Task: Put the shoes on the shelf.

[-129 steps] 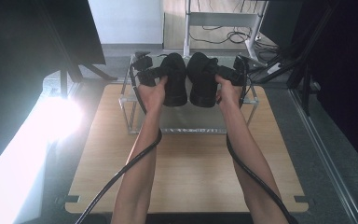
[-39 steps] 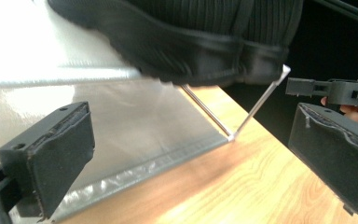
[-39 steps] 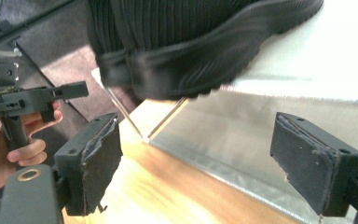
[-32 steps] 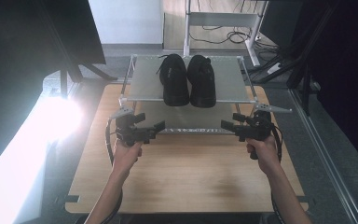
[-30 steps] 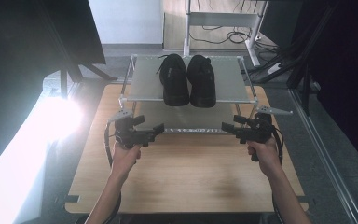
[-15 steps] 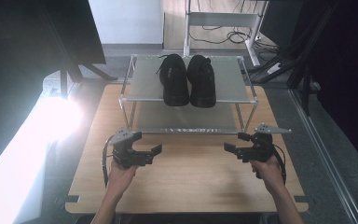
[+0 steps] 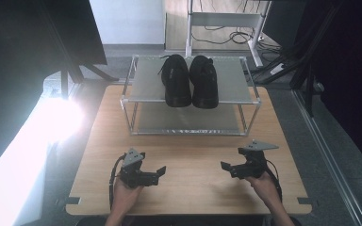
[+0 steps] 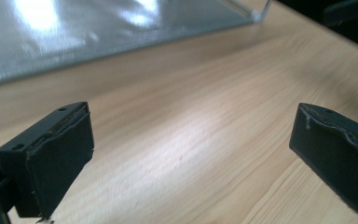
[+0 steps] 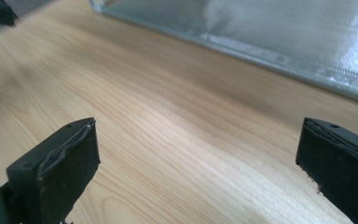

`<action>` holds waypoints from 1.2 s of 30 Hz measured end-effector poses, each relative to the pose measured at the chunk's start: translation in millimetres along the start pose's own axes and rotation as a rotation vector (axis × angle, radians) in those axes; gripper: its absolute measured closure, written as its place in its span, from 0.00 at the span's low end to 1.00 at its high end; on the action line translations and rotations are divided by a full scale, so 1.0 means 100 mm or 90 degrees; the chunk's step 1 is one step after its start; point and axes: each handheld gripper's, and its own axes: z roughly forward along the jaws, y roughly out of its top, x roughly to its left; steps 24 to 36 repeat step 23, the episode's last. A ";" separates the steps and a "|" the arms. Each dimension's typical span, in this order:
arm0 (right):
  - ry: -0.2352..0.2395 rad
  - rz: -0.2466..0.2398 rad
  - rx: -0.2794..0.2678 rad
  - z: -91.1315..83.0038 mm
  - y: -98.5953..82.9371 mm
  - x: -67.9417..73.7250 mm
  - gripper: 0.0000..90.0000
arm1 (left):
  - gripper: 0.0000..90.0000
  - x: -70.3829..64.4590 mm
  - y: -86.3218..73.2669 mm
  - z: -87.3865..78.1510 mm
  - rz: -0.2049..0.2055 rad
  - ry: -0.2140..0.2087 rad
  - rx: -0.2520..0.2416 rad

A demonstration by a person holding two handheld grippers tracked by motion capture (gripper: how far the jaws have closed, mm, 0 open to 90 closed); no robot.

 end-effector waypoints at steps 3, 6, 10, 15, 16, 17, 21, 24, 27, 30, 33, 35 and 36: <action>-0.017 -0.019 0.019 0.06 -0.07 0.03 0.00 | 0.00 -0.03 -0.08 0.06 0.014 0.008 0.025; -0.031 -0.044 0.043 0.14 -0.15 0.06 0.00 | 0.00 -0.08 -0.13 0.12 0.033 0.020 0.053; -0.043 -0.072 0.072 0.24 -0.25 0.10 0.00 | 0.00 -0.11 -0.18 0.20 0.056 0.034 0.086; -0.045 -0.107 0.096 0.33 -0.32 0.17 0.00 | 0.00 -0.15 -0.24 0.30 0.084 0.059 0.131; -0.041 -0.112 0.101 0.35 -0.33 0.19 0.00 | 0.00 -0.16 -0.24 0.31 0.090 0.062 0.136; -0.041 -0.115 0.104 0.36 -0.33 0.20 0.00 | 0.00 -0.16 -0.25 0.32 0.094 0.063 0.141; -0.037 -0.123 0.111 0.39 -0.35 0.22 0.00 | 0.00 -0.20 -0.26 0.36 0.105 0.069 0.158; -0.037 -0.121 0.112 0.39 -0.36 0.21 0.00 | 0.00 -0.20 -0.25 0.37 0.106 0.069 0.161; -0.037 -0.121 0.112 0.39 -0.36 0.21 0.00 | 0.00 -0.20 -0.25 0.37 0.106 0.069 0.161; -0.037 -0.121 0.112 0.39 -0.36 0.21 0.00 | 0.00 -0.20 -0.25 0.37 0.106 0.069 0.161; -0.037 -0.121 0.112 0.39 -0.36 0.21 0.00 | 0.00 -0.20 -0.25 0.37 0.106 0.069 0.161; -0.037 -0.121 0.112 0.39 -0.36 0.21 0.00 | 0.00 -0.20 -0.25 0.37 0.106 0.069 0.161; -0.037 -0.121 0.112 0.39 -0.36 0.21 0.00 | 0.00 -0.20 -0.25 0.37 0.106 0.069 0.161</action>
